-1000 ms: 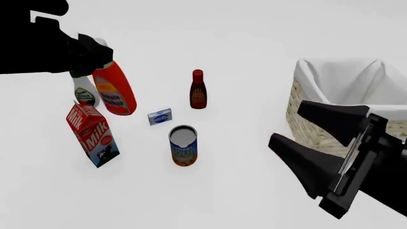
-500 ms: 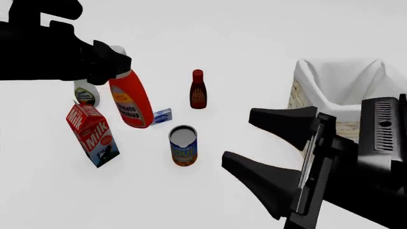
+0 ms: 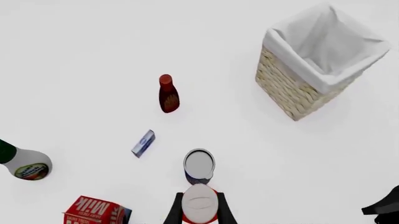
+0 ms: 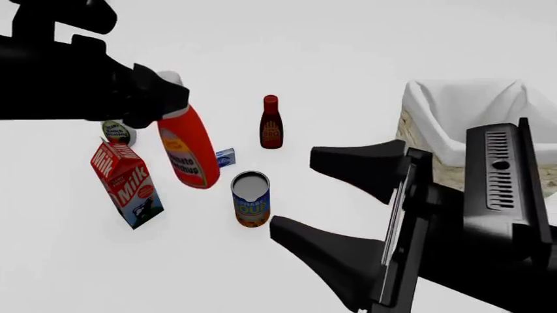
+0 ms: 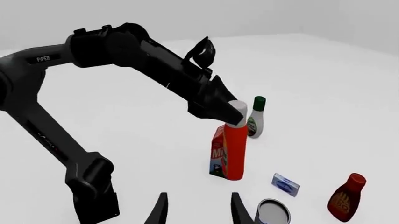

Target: Pick the ketchup and place it in the basket.

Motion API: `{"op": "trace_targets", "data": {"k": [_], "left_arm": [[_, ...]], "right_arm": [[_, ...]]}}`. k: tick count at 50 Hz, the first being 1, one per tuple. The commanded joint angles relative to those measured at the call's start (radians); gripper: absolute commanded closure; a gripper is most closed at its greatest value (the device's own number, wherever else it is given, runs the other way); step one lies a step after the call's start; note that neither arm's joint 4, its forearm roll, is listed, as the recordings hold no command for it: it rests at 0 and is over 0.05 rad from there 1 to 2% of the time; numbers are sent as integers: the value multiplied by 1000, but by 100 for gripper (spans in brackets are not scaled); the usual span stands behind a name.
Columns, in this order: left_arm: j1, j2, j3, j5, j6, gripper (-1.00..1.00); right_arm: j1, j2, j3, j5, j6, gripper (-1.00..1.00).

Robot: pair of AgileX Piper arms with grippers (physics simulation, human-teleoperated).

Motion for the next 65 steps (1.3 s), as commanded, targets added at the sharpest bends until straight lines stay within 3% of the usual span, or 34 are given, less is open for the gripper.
{"op": "trace_targets", "data": {"k": [1, 45, 65], "left_arm": [[-9, -17, -2, 13, 11, 100], [-51, -59, 3, 58, -28, 100], [-72, -65, -7, 73, -42, 100]], "right_arm": [[-4, 29, -41, 15, -26, -100], [-54, 119, -108, -16, -79, -100], [-69, 171, -117, -63, -65, -100]]}}
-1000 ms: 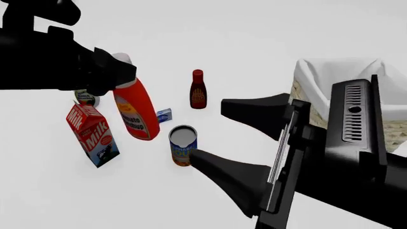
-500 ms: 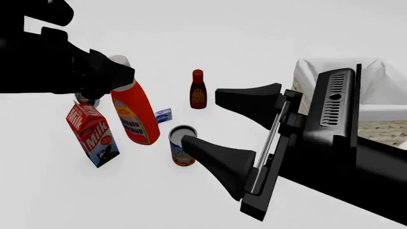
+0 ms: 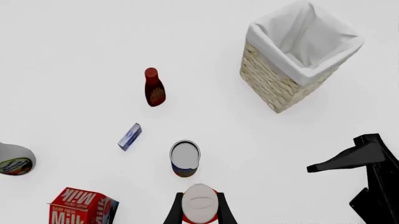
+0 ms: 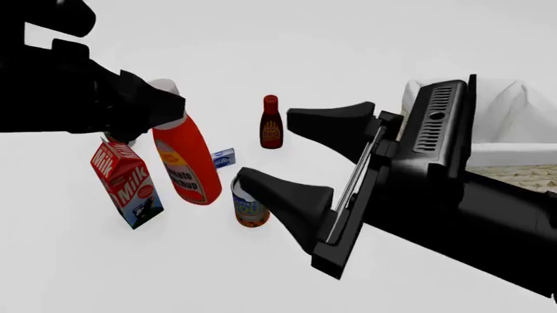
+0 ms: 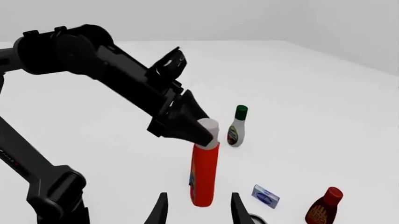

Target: Pick the ketchup and place it in the basket.

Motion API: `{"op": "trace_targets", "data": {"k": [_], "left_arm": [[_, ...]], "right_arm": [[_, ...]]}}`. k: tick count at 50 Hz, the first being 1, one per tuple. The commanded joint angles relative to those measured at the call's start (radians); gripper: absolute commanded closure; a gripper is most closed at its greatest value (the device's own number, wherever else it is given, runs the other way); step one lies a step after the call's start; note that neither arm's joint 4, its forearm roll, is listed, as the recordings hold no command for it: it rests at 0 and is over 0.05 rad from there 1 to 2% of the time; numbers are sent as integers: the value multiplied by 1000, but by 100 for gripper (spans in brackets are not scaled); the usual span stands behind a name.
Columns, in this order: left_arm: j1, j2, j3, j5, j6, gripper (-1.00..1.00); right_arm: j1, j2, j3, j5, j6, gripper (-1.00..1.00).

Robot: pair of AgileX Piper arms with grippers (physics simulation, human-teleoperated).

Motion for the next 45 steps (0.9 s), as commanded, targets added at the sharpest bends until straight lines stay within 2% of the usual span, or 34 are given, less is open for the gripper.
{"op": "trace_targets", "data": {"k": [1, 45], "left_arm": [[-13, -7, -8, 7, 3, 100], [-33, 12, 20, -19, -24, 100]], "right_arm": [[-9, 38, -8, -28, 3, -100], [-14, 176, -45, -120, 30, -100]]}}
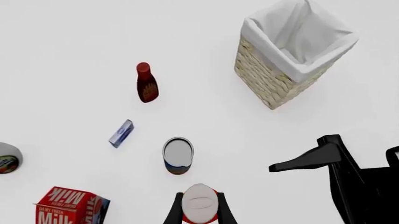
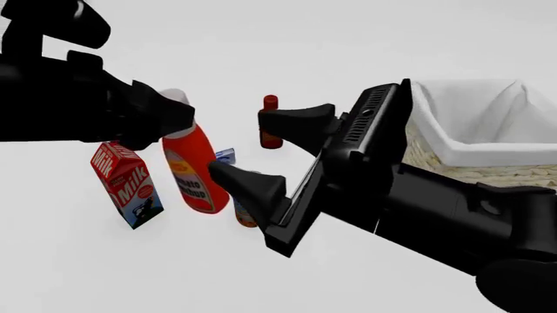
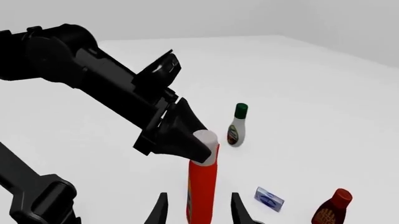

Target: Pick the ketchup and place it in the basket.

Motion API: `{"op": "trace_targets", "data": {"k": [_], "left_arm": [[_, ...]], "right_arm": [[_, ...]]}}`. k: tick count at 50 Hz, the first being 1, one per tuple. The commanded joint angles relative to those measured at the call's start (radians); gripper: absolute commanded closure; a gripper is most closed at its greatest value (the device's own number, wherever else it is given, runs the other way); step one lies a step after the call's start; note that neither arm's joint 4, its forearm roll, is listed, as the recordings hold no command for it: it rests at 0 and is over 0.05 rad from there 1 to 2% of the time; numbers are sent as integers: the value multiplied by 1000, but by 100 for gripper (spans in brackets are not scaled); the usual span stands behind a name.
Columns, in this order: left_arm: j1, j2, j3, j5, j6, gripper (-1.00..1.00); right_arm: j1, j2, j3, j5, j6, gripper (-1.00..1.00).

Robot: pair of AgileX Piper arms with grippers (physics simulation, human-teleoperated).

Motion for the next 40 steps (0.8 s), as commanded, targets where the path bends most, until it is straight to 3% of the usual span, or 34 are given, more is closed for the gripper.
{"op": "trace_targets", "data": {"k": [1, 40], "left_arm": [[-5, 4, 0, -8, 8, 100], [-3, 7, -11, 4, -7, 100]], "right_arm": [[1, 37, -11, -23, 7, -100], [-34, 198, -50, -102, 16, -100]]}}
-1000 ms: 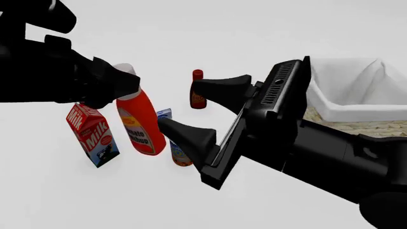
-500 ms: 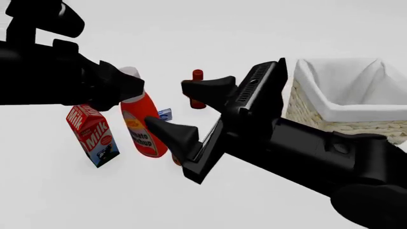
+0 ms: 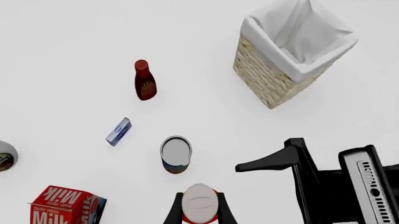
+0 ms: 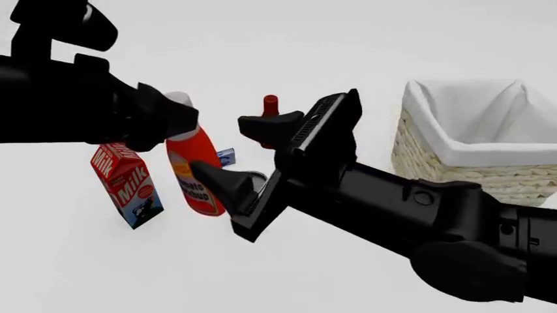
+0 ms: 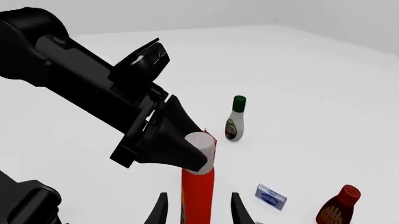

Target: Pick the ketchup and place it in the basket.

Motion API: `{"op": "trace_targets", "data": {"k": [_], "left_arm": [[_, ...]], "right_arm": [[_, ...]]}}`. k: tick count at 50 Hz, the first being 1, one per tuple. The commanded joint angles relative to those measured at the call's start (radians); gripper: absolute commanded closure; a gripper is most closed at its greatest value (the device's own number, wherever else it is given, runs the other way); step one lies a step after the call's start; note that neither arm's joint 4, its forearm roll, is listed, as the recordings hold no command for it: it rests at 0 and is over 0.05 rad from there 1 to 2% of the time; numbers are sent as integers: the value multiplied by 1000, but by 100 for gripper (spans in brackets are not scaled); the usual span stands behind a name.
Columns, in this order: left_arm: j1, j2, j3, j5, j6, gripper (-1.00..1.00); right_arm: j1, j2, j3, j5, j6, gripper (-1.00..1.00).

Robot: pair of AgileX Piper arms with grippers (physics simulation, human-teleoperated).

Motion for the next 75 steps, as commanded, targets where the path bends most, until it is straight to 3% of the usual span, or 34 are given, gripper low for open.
{"op": "trace_targets", "data": {"k": [1, 48, 49, 71, 72, 75], "left_arm": [[2, -4, -14, 7, 11, 100], [-49, -32, -42, 56, -32, 100], [-49, -32, -43, 56, -32, 100], [-42, -34, -33, 49, -23, 100], [-34, -33, -33, 50, -11, -100], [-33, -40, -37, 49, -4, -100]], "right_arm": [[-10, 48, -14, -19, -2, -100], [-1, 155, -47, -63, 19, -100], [3, 148, -40, -69, 22, 100], [-5, 107, -8, -67, 17, 100], [-5, 100, -7, -62, 15, 100], [-7, 89, -3, -57, 13, 100]]}}
